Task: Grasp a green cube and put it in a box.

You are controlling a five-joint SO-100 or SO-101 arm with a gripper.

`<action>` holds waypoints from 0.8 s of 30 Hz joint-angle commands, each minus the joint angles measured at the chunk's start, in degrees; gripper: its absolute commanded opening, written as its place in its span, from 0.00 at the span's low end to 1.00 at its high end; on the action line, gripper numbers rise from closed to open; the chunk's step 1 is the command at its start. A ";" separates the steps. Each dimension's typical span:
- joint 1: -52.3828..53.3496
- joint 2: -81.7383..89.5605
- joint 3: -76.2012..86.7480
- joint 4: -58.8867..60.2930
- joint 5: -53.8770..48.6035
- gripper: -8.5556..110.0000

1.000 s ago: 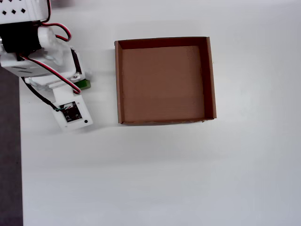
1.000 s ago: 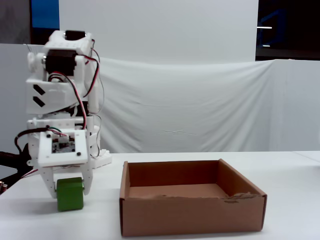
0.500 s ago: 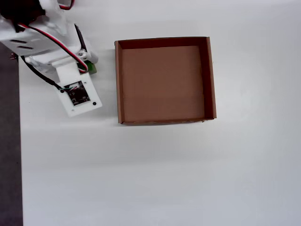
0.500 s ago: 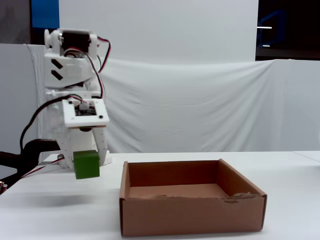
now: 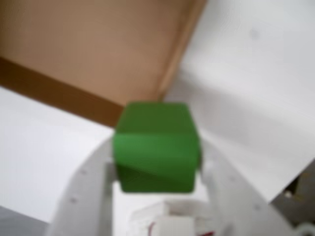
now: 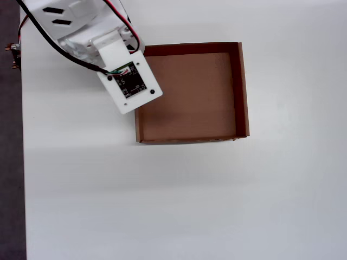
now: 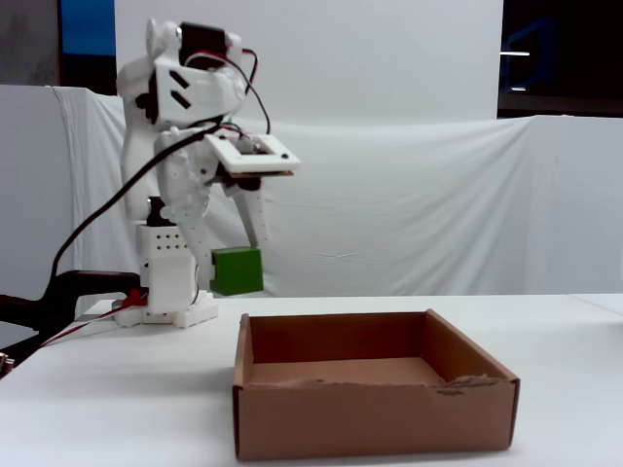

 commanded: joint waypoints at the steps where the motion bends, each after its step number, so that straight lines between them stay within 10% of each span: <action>1: -2.72 0.53 -3.60 -0.09 0.18 0.19; 24: -8.53 -17.14 -10.46 -7.47 -0.26 0.20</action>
